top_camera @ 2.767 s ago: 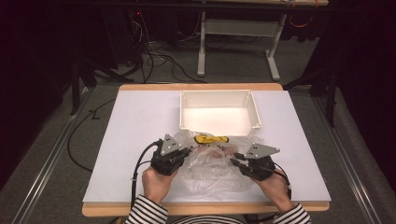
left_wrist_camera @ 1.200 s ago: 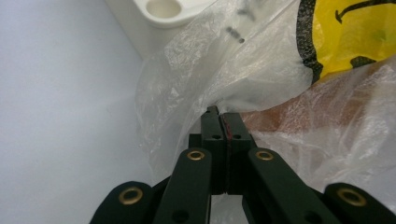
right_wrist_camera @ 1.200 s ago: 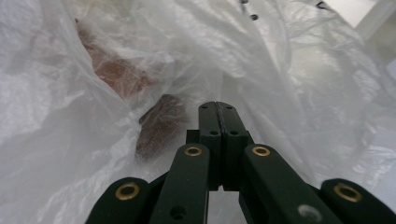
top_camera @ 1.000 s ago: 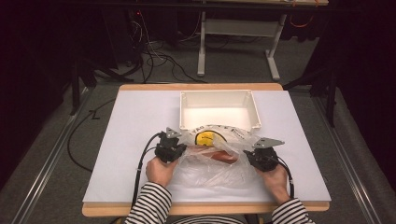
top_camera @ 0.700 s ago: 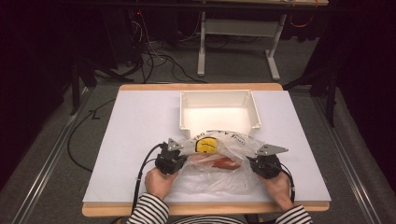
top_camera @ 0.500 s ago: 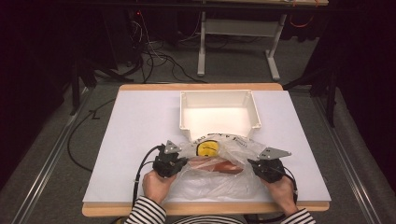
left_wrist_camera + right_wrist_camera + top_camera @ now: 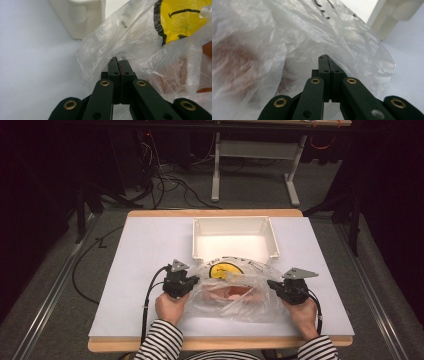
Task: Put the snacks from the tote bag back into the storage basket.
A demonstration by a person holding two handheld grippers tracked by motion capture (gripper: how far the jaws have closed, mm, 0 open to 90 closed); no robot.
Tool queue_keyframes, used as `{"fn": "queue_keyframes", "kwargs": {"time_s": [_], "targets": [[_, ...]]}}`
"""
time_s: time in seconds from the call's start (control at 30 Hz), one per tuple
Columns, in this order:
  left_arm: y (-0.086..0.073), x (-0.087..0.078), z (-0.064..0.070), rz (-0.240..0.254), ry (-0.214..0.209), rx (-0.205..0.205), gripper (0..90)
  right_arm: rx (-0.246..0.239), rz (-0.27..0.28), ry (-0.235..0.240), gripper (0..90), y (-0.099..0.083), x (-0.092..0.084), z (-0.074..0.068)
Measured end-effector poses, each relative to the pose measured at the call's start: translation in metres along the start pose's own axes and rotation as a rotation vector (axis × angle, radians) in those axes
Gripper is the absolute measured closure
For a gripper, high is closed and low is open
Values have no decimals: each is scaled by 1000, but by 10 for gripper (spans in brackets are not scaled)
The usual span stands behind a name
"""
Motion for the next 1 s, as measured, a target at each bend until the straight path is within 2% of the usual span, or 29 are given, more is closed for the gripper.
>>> {"fn": "queue_keyframes", "kwargs": {"time_s": [0.07,0.2,0.3,0.37,0.43,0.5,0.53,0.57,0.6,0.63,0.67,0.83,0.87,0.9,0.93,0.97,1.0], "targets": [[-4,5,1,-27,13,14,900,-4,-32,-11,900,-7,6,2],[-13,9,1,-49,13,12,900,-25,-62,-13,900,-18,9,3],[-16,10,1,-53,13,10,900,-24,-53,-12,900,-20,6,3],[-18,10,3,-55,17,18,900,-32,-35,-9,824,-19,-1,0],[-19,11,4,-54,24,26,900,-36,-24,-9,806,-17,-5,-2],[-20,12,5,-54,28,30,900,-45,1,-10,768,-13,-13,-7],[-22,13,5,-53,29,27,900,-46,32,-7,733,-7,-23,-10],[-22,13,5,-53,29,27,900,-46,32,-7,733,-7,-23,-10],[-24,14,5,-50,34,26,900,-52,64,1,701,1,-32,-14],[-24,14,5,-50,34,26,900,-52,64,1,701,1,-32,-14],[-26,14,5,-46,39,28,900,-57,92,12,655,8,-42,-18],[-29,15,5,-44,40,25,900,-59,138,34,584,22,-57,-27],[-29,15,5,-43,41,25,900,-65,155,59,555,28,-63,-34],[-29,15,5,-43,41,25,900,-65,155,59,555,28,-63,-34],[-29,15,5,-43,41,26,900,-71,159,91,525,34,-67,-43],[-30,15,5,-43,41,27,900,-71,159,91,525,34,-67,-43],[-30,15,6,-40,44,27,900,-99,154,118,498,38,-66,-55]]}}
Point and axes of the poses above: each handheld gripper's, and its own axes: x roughly forward along the jaws, y roughly out of its top, z roughly to its right, the point moved 6 cm from there along x, roughly forward along the jaws, and after that the axes turned 9 degrees about x, right-handed, at the moved point
